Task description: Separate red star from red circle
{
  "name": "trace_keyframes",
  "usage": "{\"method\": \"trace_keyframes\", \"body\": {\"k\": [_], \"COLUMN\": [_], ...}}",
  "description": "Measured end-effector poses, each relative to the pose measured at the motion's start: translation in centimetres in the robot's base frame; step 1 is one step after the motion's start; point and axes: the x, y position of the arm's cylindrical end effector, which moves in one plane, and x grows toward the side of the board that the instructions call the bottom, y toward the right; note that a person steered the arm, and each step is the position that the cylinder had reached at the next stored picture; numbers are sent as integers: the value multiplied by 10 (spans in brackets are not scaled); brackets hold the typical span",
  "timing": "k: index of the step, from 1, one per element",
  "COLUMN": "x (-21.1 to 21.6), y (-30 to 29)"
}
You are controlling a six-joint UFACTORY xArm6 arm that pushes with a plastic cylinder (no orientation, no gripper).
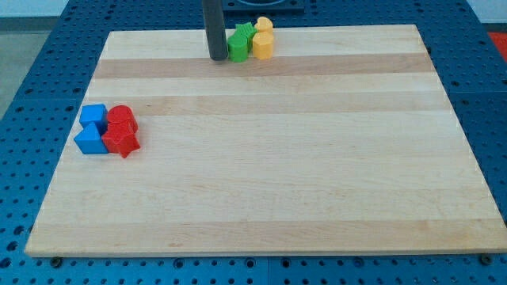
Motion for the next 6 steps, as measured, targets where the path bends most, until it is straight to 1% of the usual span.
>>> {"method": "trace_keyframes", "body": {"k": [1, 2, 3, 4, 5, 6], "x": [24, 46, 50, 64, 108, 135], "y": [-1, -20, -88, -172, -212, -219]}}
